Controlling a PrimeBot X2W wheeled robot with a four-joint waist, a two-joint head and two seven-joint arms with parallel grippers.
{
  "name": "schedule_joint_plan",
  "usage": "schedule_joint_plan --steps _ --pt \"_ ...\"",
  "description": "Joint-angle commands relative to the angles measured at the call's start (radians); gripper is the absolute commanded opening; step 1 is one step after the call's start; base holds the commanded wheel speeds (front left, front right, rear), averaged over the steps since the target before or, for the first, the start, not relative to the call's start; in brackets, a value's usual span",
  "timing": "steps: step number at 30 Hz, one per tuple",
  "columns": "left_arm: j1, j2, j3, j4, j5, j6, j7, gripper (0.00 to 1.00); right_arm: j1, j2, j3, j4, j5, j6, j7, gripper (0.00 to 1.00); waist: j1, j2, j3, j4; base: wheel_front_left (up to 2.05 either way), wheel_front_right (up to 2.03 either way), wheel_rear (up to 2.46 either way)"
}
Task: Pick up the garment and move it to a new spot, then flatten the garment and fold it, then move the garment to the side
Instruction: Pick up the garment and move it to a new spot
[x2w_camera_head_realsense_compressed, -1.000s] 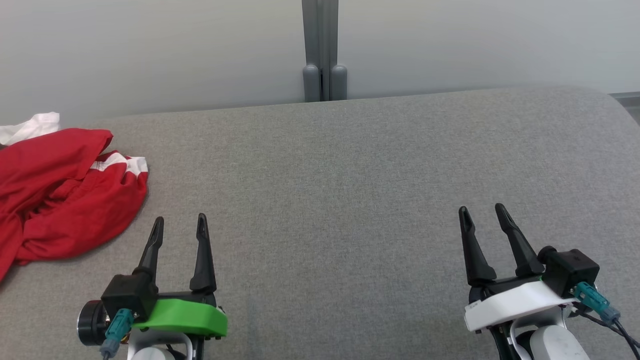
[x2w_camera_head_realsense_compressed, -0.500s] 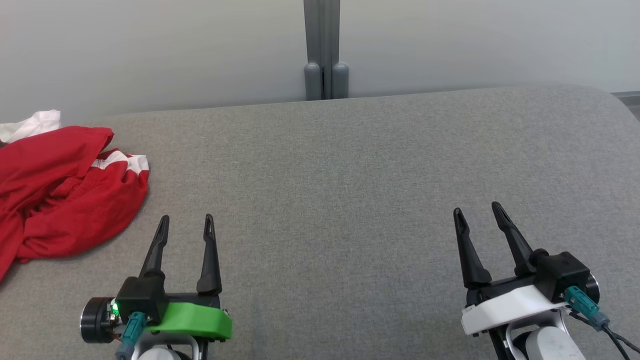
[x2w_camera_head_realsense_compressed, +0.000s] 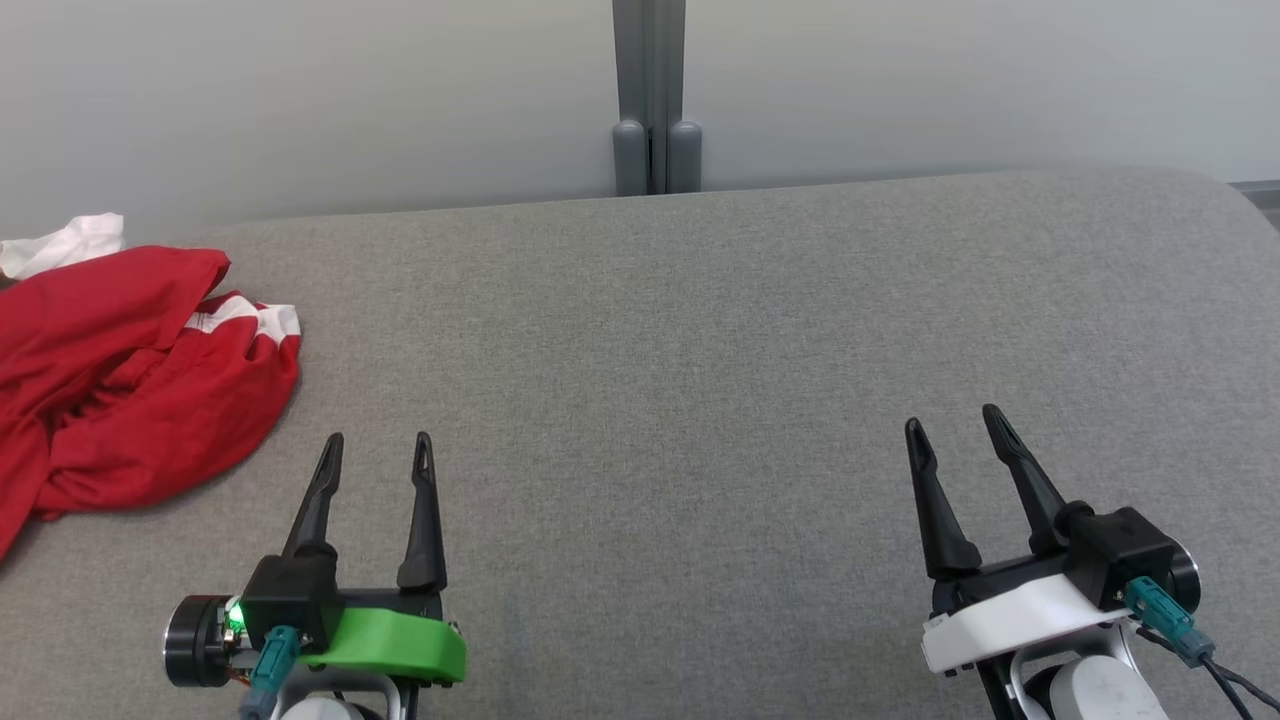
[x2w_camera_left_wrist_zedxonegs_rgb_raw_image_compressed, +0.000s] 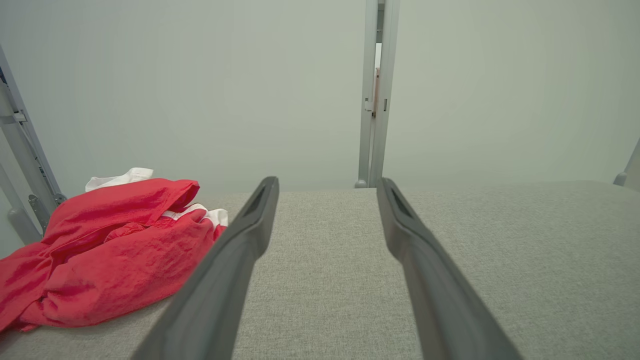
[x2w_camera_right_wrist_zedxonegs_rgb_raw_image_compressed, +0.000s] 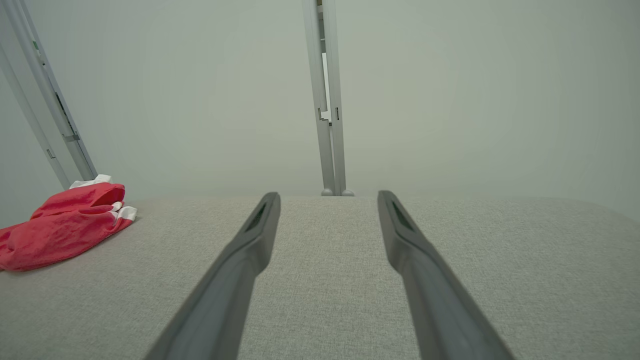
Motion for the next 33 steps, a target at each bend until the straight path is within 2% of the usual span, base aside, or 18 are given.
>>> schedule_joint_plan --steps 1,11,19,33 --pt "-0.002 0.005 0.003 0.001 -0.006 -0.001 -0.001 1.00 0.005 -0.001 0.000 -0.003 0.000 0.000 -0.003 1.00 0.0000 0.0000 0.001 0.000 0.00 0.00 0.00" --pt "-0.015 0.006 -0.003 0.019 -0.016 0.002 0.000 1.00 0.012 -0.001 -0.008 -0.003 -0.007 0.000 -0.003 1.00 0.0000 0.0000 0.015 0.037 0.00 0.00 0.00" --pt "-0.019 0.005 -0.001 0.023 -0.019 0.011 0.000 1.00 0.014 -0.001 -0.011 0.005 -0.014 0.000 -0.003 1.00 0.0000 0.0000 0.031 0.145 0.00 0.00 0.00" --pt "0.011 0.005 0.069 0.023 0.007 0.017 0.000 1.00 0.022 -0.001 -0.005 0.003 -0.019 0.000 -0.003 1.00 0.0000 0.0000 0.028 0.313 0.00 0.00 0.00"
